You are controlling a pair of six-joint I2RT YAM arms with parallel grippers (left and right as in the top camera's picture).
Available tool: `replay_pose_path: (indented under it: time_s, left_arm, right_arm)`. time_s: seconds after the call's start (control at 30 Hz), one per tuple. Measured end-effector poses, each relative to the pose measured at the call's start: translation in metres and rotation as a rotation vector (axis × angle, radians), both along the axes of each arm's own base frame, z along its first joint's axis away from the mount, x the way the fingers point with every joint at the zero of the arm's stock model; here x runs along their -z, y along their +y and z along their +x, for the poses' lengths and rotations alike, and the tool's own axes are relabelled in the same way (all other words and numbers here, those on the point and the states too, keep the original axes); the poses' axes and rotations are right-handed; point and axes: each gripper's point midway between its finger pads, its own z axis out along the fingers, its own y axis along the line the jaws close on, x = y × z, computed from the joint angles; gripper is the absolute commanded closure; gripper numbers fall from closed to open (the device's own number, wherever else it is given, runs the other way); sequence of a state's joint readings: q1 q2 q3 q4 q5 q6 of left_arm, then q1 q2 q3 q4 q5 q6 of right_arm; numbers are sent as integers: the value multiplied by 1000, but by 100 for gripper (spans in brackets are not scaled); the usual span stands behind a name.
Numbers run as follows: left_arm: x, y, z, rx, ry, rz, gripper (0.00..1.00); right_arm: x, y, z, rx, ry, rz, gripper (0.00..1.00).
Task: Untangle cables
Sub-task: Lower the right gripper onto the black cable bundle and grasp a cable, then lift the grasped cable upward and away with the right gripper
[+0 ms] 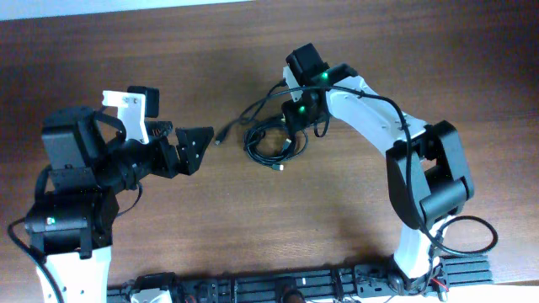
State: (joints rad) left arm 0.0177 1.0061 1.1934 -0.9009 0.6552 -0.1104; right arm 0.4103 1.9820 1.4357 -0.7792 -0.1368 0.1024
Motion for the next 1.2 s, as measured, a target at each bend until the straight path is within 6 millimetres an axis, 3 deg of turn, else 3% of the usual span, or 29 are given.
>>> replay_pose_path:
  time_s: [0.1,0.2,0.27,0.33,0.37,0.4,0.63,0.77,0.87,1.03,1.2]
  left_arm:
    - [0,0,0,0,0,0,1]
    - [0,0,0,-2,3,-3,1]
    - [0,0,0,-4,4,-4,1]
    - [0,0,0,-4,4,-4,1]
    - [0,0,0,-4,4,-4,1]
    - [0,0,0,-4,4,-4,1]
    - [0,0,0,-4,4,-4,1]
    - [0,0,0,-4,4,-4,1]
    - [0,0,0,-4,4,-4,1]
    - [5,0,-4,-4,34,-5,1]
    - [12,0,-11,-4,82,-6,1]
  right_arm:
    - [9,-2,-1,2,19,-14,55]
    - [16,-3,-5,1,42,-25,45]
    - [20,-4,-7,2,55,-31,44]
    - [23,-5,-10,0,73,-38,56]
    - [24,-6,-11,2,78,-40,71]
    - [24,-6,-12,4,81,-40,93]
    - [24,-6,-13,0,86,-43,96]
    - [18,-12,-25,0,147,-70,96]
    - [-10,-10,-22,-1,159,-75,96]
    - [-85,-6,-13,-1,129,-62,96]
    - [-139,2,-8,-7,77,-3,96]
